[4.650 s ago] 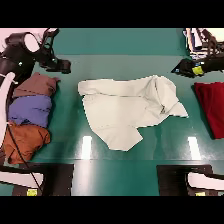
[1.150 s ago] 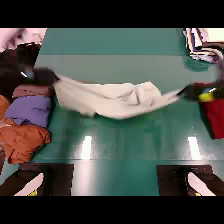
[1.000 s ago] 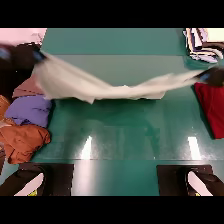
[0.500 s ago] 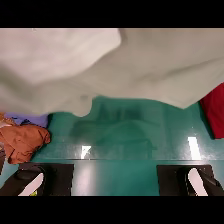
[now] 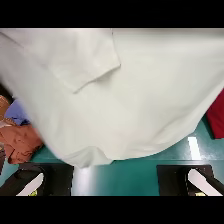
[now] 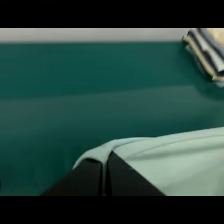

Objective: Fold the shirts.

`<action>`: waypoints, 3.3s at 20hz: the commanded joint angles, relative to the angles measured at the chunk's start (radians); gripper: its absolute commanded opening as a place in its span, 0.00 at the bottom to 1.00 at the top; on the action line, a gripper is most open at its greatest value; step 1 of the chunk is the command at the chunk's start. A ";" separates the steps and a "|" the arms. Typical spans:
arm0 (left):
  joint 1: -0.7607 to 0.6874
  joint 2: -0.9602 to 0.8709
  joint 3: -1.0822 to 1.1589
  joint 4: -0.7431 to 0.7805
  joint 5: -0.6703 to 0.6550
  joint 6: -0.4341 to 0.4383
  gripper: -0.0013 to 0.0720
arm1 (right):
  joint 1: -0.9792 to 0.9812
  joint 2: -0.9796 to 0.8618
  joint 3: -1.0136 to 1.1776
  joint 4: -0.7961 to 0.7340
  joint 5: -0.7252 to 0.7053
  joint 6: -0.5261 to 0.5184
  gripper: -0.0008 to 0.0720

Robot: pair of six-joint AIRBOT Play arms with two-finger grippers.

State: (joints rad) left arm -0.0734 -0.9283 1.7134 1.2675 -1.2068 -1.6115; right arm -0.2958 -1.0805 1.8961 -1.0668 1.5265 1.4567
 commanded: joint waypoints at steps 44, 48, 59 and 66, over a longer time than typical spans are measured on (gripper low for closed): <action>0.094 0.005 -1.152 -0.122 0.034 0.021 0.77 | 0.176 -0.181 -0.441 -0.096 -0.051 -0.012 0.58; 0.094 0.062 -1.275 -0.207 0.097 0.022 0.77 | 0.188 -0.169 -0.440 -0.092 -0.048 -0.012 0.58; 0.094 0.061 -1.321 -0.412 0.280 0.114 0.04 | 0.166 -0.161 -0.462 -0.087 0.002 -0.012 0.58; 0.094 0.061 -1.213 -0.412 0.211 0.163 0.05 | -0.135 -0.038 -1.018 -0.087 -0.048 -0.021 0.70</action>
State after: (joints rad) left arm 0.0200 -0.8680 0.4656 0.8631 -0.9775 -1.4715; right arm -0.3126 -1.1553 1.0946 -1.1553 1.5040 1.4395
